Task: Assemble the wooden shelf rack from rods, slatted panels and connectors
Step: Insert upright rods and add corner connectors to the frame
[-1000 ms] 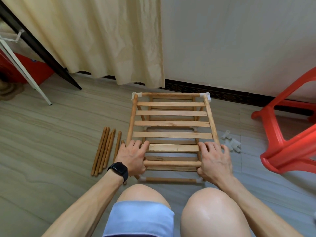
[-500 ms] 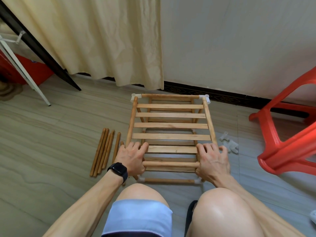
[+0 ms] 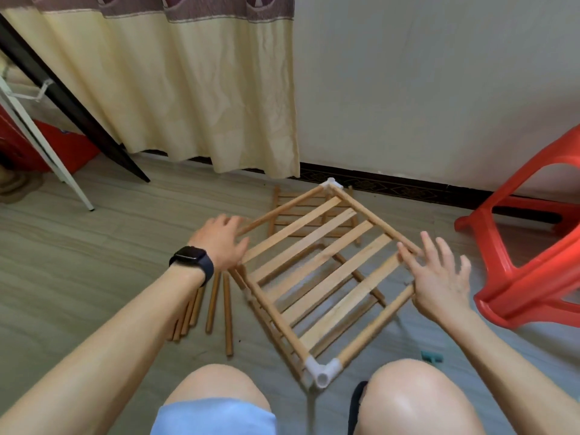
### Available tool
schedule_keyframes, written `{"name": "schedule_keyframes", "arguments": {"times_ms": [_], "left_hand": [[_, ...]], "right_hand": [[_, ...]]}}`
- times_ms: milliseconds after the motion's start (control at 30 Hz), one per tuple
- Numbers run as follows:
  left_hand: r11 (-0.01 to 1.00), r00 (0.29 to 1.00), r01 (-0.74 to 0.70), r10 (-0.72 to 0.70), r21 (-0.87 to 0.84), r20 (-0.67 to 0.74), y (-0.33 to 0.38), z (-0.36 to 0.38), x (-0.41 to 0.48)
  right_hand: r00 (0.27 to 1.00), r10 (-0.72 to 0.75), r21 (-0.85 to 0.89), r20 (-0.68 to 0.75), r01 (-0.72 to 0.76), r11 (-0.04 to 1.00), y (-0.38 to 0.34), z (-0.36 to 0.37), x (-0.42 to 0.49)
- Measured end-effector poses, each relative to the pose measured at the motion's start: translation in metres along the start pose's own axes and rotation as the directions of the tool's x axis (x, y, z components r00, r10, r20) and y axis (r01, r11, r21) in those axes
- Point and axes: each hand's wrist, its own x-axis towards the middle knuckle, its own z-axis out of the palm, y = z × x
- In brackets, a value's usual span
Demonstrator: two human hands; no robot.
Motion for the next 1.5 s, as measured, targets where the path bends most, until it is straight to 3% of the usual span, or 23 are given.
{"name": "schedule_keyframes", "arguments": {"times_ms": [67,133,167,267,333,533,633,700,800,867,967,1033,1100,1233,1367,1433,1500], "left_hand": [[0.992,0.991,0.122,-0.120,-0.028,0.066,-0.010,0.016,0.009],[0.972,0.976,0.201,-0.187,-0.124,0.111,-0.017,0.037,0.012],[0.962,0.972,0.215,-0.194,-0.167,0.130,-0.018,0.047,0.012],[0.944,0.972,0.225,-0.202,-0.242,0.116,-0.018,0.065,0.005],[0.936,0.970,0.243,-0.229,-0.256,0.085,-0.017,0.068,-0.003],[0.979,0.964,0.187,-0.167,-0.079,0.207,-0.015,0.052,-0.039],[0.958,0.936,0.178,-0.094,-0.225,0.340,0.004,0.044,-0.062],[0.910,0.869,0.204,0.001,-0.361,0.494,0.021,0.037,-0.078],[0.897,0.790,0.172,0.122,-0.408,0.601,0.036,0.027,-0.084],[0.903,0.833,0.142,0.113,-0.406,0.542,0.037,0.020,-0.074],[0.899,0.963,0.121,-0.002,-0.421,0.270,0.026,0.011,-0.045],[0.915,0.994,0.096,-0.064,-0.392,0.093,0.017,0.004,-0.021],[0.935,0.997,0.081,-0.077,-0.346,0.026,0.010,0.000,0.001],[0.947,0.987,0.160,-0.144,-0.279,0.077,0.001,0.007,0.033],[0.955,0.961,0.190,-0.132,-0.229,0.243,-0.001,0.036,0.034],[0.939,0.961,0.221,-0.164,-0.262,0.223,-0.004,0.053,0.021],[0.926,0.968,0.231,-0.188,-0.299,0.167,-0.009,0.062,0.008]], "right_hand": [[0.989,0.146,0.273,-0.037,-0.131,0.953,-0.015,-0.009,-0.008],[0.972,0.235,0.575,-0.013,-0.185,0.797,-0.036,-0.013,-0.026],[0.974,0.223,0.637,0.043,-0.199,0.745,-0.047,-0.012,-0.036],[0.967,0.077,0.534,0.245,-0.200,0.821,-0.075,0.001,-0.058],[0.960,0.029,0.452,0.280,-0.159,0.878,-0.080,0.011,-0.055],[0.961,-0.094,0.255,0.261,0.025,0.967,-0.043,0.007,-0.004],[0.993,-0.023,0.148,0.117,0.005,0.989,-0.041,-0.007,0.015],[0.999,0.020,0.198,0.037,-0.027,0.980,-0.052,-0.013,0.011],[0.997,-0.003,0.265,0.079,-0.018,0.964,-0.075,-0.013,-0.009],[0.990,-0.031,0.272,0.136,-0.007,0.962,-0.086,-0.007,-0.026],[0.982,-0.065,0.280,0.178,0.012,0.960,-0.089,0.000,-0.043],[0.977,-0.114,0.305,0.183,0.054,0.951,-0.085,0.003,-0.048],[0.970,-0.163,0.325,0.179,0.098,0.941,-0.077,0.006,-0.049],[0.959,-0.241,0.346,0.146,0.179,0.921,-0.050,0.011,-0.041],[0.959,-0.265,0.377,0.096,0.212,0.902,-0.030,0.016,-0.022],[0.977,-0.206,0.425,0.060,0.162,0.891,-0.027,0.018,-0.010],[0.999,-0.048,0.486,-0.015,0.050,0.873,-0.028,0.018,0.002]]}}
